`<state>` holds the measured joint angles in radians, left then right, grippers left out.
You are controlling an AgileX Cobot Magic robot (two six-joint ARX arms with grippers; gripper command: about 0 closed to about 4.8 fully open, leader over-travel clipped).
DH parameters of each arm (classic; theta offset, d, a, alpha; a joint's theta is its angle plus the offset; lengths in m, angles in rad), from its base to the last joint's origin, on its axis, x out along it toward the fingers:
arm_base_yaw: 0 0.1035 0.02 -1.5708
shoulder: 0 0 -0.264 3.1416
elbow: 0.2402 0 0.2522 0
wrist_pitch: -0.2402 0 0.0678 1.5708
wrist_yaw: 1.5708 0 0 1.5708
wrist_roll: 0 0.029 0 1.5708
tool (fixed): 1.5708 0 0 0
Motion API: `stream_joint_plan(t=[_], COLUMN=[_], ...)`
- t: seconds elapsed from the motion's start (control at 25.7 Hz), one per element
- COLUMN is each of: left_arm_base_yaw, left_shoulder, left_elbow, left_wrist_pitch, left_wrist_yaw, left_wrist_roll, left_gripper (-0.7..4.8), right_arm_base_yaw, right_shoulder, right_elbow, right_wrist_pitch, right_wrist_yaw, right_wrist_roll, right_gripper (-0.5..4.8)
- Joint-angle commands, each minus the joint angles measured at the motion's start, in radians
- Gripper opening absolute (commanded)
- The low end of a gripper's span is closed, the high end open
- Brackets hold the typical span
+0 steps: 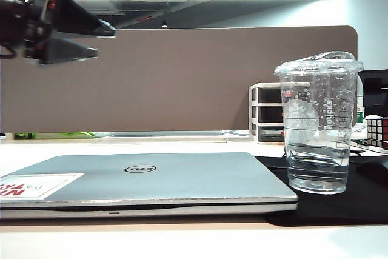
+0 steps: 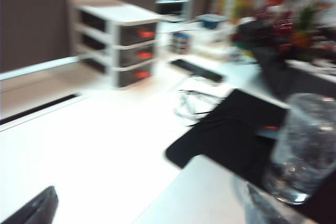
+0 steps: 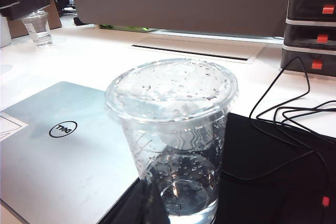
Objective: Pick up the coffee cup and place it on the right side of the laptop.
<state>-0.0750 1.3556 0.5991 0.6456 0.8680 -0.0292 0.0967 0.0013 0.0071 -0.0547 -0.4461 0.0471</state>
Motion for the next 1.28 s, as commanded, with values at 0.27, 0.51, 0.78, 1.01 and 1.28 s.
stream_joint_plan(t=[0.27,0.51,0.78,1.01,1.28], left_arm_base_yaw=[0.003,0.002,0.002,0.002,0.002], left_shoulder=[-0.484,-0.825,-1.083,-1.199,-1.284], left_elbow=[-0.262,-0.323,-0.328,-0.328,-0.329], left_wrist_pitch=[-0.177,-0.407,-0.579,-0.724,-0.796], left_wrist_yaw=[-0.306,-0.457,-0.551,-0.637,-0.727], left_wrist_roll=[0.022,0.042,0.053,0.021,-0.054], left_gripper=[4.19,3.92,2.79,1.62,-0.03], right_arm_base_yaw=[-0.001,-0.001,0.000,-0.001,0.000], right_shoulder=[-0.002,-0.002,-0.002,-0.002,-0.002], right_elbow=[-0.005,-0.005,-0.005,-0.005,-0.005], right_wrist_pitch=[0.037,0.037,0.041,0.084,0.090], right_wrist_yaw=[0.003,0.010,0.027,0.056,0.081], right_wrist_roll=[-0.010,-0.053,-0.052,-0.052,-0.052], right_gripper=[-0.01,-0.01,-0.01,-0.01,-0.01])
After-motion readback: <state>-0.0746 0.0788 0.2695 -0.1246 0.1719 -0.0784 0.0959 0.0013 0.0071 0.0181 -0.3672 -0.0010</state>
